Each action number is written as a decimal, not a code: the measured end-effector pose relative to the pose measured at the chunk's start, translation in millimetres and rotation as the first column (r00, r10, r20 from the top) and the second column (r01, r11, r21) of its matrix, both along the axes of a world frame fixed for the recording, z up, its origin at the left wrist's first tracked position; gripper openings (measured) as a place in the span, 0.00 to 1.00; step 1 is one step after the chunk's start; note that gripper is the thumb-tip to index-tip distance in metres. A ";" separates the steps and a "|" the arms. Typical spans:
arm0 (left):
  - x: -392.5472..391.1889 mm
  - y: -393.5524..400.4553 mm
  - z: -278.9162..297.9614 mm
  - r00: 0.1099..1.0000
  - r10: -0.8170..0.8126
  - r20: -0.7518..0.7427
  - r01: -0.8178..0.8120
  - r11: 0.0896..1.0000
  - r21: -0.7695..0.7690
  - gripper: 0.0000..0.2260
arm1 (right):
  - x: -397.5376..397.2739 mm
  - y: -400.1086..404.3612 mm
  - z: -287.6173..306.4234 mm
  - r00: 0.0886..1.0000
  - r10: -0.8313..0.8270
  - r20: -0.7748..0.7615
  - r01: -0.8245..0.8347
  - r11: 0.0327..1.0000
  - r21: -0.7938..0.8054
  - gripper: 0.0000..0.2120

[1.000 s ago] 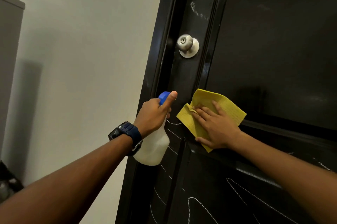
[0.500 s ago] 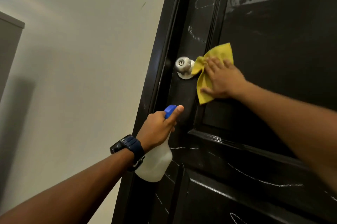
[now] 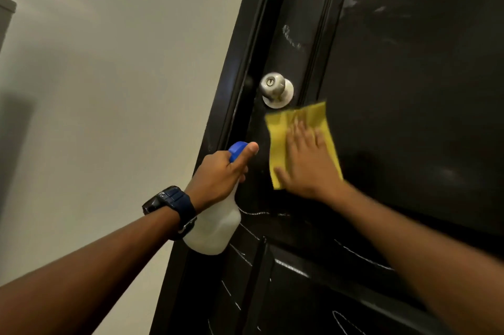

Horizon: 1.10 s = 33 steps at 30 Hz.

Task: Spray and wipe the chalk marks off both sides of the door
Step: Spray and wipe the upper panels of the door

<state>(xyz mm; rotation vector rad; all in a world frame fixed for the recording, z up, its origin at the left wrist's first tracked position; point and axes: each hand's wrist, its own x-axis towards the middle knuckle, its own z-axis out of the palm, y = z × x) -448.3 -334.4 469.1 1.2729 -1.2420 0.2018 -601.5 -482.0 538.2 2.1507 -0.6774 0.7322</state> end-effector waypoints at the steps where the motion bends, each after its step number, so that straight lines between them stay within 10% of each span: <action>1: -1.7 2.2 3.8 1.000 0.007 0.004 -0.007 1.000 -0.009 0.35 | -4.8 3.5 -37.0 0.999 0.003 -0.034 -0.002 1.000 0.022 0.46; 11: -48.7 17.2 32.7 0.999 -0.023 0.050 0.025 0.998 -0.051 0.33 | -49.0 19.3 -89.9 0.951 -0.001 -0.308 0.046 0.989 0.139 0.43; 25: -179.2 -13.4 52.7 0.970 -0.243 0.027 0.244 0.970 -0.024 0.31 | -455.4 -21.7 -113.6 0.912 -0.406 0.062 0.392 0.905 0.168 0.28; 33: -215.7 -27.7 72.0 0.948 -0.301 0.098 0.304 0.952 -0.019 0.32 | -485.5 -28.2 -128.8 0.785 -0.610 0.113 0.609 0.792 0.046 0.28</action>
